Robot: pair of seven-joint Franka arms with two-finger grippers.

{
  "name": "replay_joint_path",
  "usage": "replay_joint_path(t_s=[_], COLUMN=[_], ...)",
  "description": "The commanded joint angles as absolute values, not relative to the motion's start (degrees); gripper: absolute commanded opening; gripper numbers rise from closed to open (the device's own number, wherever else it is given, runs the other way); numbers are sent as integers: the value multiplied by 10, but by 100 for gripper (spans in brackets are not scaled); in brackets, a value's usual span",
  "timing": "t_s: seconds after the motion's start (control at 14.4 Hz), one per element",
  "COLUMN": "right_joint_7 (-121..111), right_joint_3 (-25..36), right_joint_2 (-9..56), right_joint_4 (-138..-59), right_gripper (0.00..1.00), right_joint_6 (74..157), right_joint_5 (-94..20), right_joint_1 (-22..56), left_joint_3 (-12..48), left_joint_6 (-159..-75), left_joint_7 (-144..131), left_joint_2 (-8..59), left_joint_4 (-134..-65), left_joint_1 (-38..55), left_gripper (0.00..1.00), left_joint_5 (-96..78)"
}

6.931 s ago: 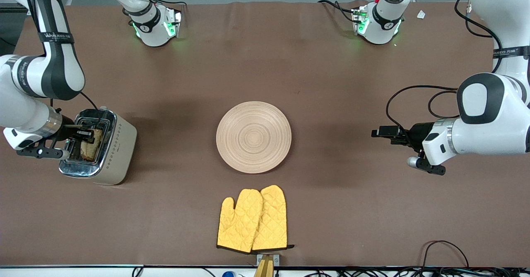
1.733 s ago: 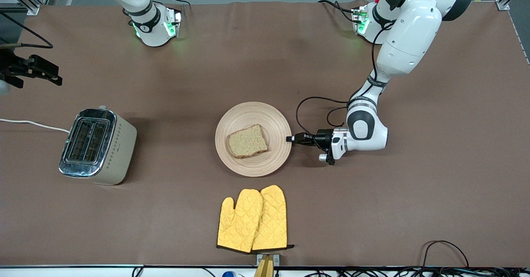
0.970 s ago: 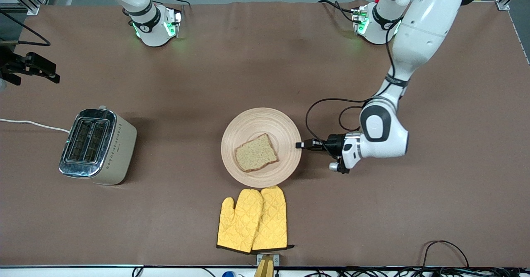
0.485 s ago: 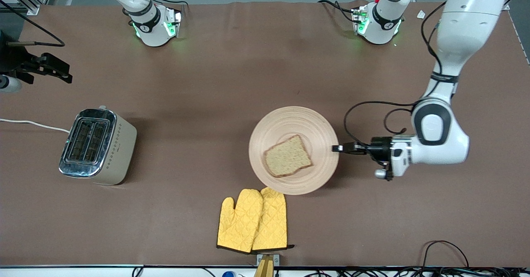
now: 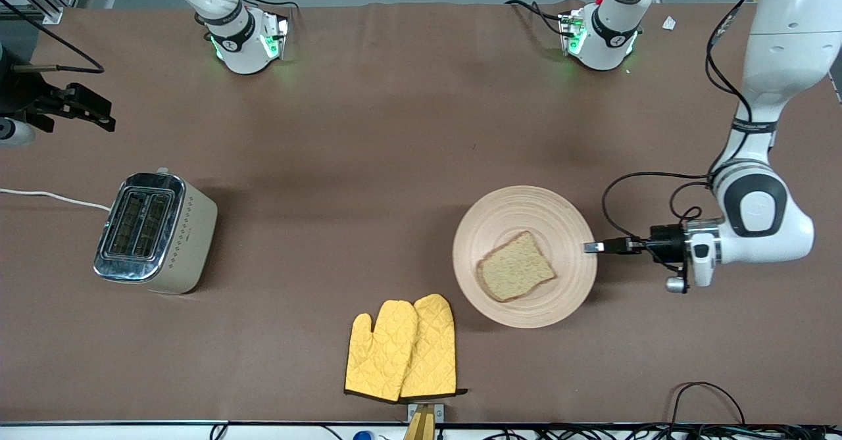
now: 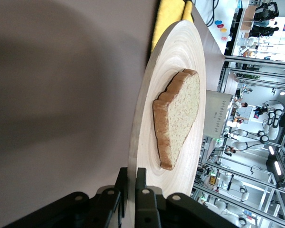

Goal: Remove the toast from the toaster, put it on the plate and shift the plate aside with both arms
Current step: 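Slide the plate with the left gripper away from the toaster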

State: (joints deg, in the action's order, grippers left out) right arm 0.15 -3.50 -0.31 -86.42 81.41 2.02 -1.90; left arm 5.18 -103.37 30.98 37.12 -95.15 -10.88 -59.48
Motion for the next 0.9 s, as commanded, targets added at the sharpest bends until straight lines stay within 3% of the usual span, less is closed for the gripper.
replay_joint_path(t_s=[0.0,0.49,0.83], right_joint_7=[-11,-20,-11], right_joint_3=[-47,-47,-53], right_joint_2=[-17,-17,-19], right_joint_4=[-872,-872,-871], right_gripper=[100,100,100], right_joint_6=[811,807,789], right_joint_5=[27,29,28], right_joint_1=[-35,-47,-40], left_joint_3=[58,57,55], left_joint_6=[-1005,-1005,-1005], left_joint_7=[377,481,512], left_joint_2=[402,462,468], left_joint_4=[-931,-899,-900], left_joint_1=[-175,-281,-311], left_gripper=[1,1,1], left_joint_5=[-586,-563,-547])
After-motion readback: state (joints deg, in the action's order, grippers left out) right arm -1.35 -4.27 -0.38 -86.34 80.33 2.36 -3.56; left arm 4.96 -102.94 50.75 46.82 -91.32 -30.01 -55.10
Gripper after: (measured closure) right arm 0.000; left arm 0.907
